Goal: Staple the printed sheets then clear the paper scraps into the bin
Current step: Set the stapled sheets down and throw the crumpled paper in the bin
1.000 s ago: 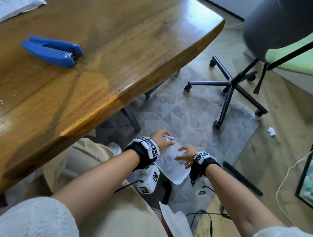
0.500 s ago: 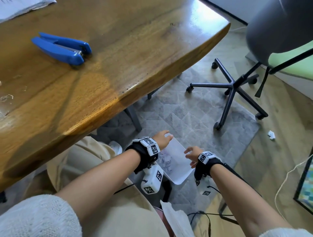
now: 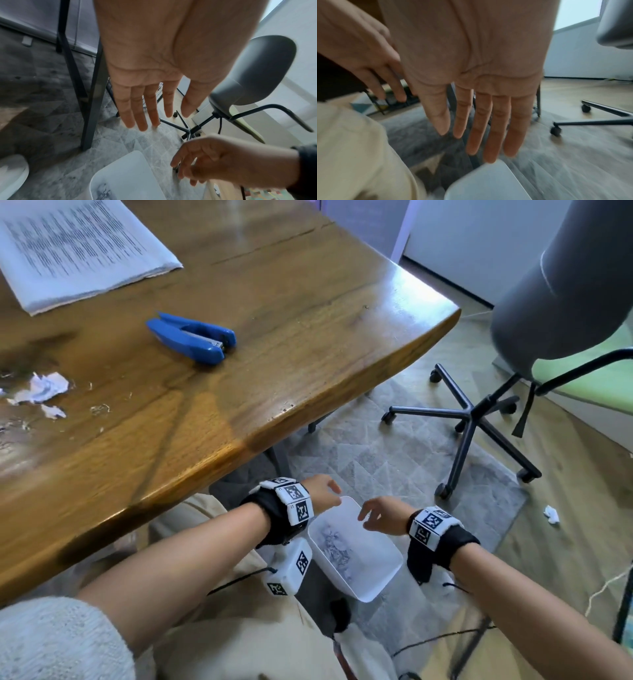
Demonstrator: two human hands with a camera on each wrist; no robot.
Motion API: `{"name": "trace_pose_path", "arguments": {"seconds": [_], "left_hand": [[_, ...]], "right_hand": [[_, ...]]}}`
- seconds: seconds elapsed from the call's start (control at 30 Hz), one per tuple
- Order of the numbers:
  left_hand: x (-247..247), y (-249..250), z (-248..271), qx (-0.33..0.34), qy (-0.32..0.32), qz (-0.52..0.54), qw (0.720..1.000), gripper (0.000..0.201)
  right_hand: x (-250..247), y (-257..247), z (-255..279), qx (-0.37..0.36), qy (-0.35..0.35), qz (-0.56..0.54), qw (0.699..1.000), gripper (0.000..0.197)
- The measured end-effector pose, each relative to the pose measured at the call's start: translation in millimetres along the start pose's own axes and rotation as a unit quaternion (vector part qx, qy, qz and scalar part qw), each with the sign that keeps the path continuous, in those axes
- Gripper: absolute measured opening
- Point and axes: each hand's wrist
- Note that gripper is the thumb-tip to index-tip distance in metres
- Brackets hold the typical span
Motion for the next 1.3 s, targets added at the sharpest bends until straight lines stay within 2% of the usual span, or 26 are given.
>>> {"name": "trace_pose_path", "arguments": {"seconds": [0.13,0.3,0.4,0.5,0.6,0.67,0.77,0.83,0.9,0.93,1.03,1.13,1.3], "left_hand": [[-17.4,9.0,45.3,0.042,-0.004,-0.021,0.999,0.032],[-63.5,9.3,125.7,0.153,0.008,-0.035,0.988,0.020],[-104.5,-7.8,173.4,0.182,0.046,-0.025,0.982,0.018],[-149.5,-36.3,214.1,0.183,0.124,-0.019,0.975,0.017],[-194.3,-74.1,248.2,0.149,0.217,-0.013,0.965,0.004],[-221.5,-104.2,266.1,0.102,0.303,-0.053,0.946,0.005],[-256.9,-153.2,288.4,-0.017,0.411,-0.196,0.890,0.021],[-275.3,-186.9,299.1,-0.088,0.445,-0.223,0.863,0.030],[-289.9,-215.3,307.1,-0.149,0.457,-0.194,0.855,0.038],[-295.8,-226.2,309.3,-0.176,0.451,-0.173,0.858,0.042],[-306.9,-242.1,308.8,-0.221,0.411,-0.135,0.874,0.057],[-310.2,-241.1,298.0,-0.211,0.389,-0.124,0.888,0.066],[-312.6,-228.0,277.1,-0.154,0.396,-0.120,0.897,0.057]], "right_hand": [[-49.1,-44.8,38.9,-0.098,0.006,0.041,0.994,0.013],[-117.1,-121.2,92.1,-0.231,0.055,0.113,0.965,0.007],[-150.9,-171.5,109.4,-0.293,0.097,0.131,0.942,0.004],[-171.1,-222.3,105.2,-0.322,0.104,0.137,0.931,0.005],[-177.4,-273.5,90.0,-0.328,0.108,0.148,0.927,0.005],[-175.3,-305.0,76.7,-0.319,0.118,0.187,0.921,0.007],[-163.4,-344.2,58.1,-0.265,0.155,0.255,0.917,0.020],[-151.6,-362.9,49.8,-0.234,0.160,0.258,0.924,0.036],[-142.0,-377.9,40.9,-0.215,0.159,0.273,0.924,0.057],[-139.4,-385.9,38.6,-0.211,0.165,0.276,0.923,0.062],[-132.9,-412.2,34.1,-0.227,0.170,0.259,0.923,0.046],[-124.7,-437.4,26.3,-0.253,0.166,0.246,0.921,0.042],[-114.8,-473.6,15.6,-0.283,0.157,0.203,0.924,0.042]]}}
Point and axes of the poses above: each hand's wrist, its own z-axis away from the middle knuckle, its own x-axis out of the palm, y = z × x, and after that the axes turned 1 degree about z, right-handed
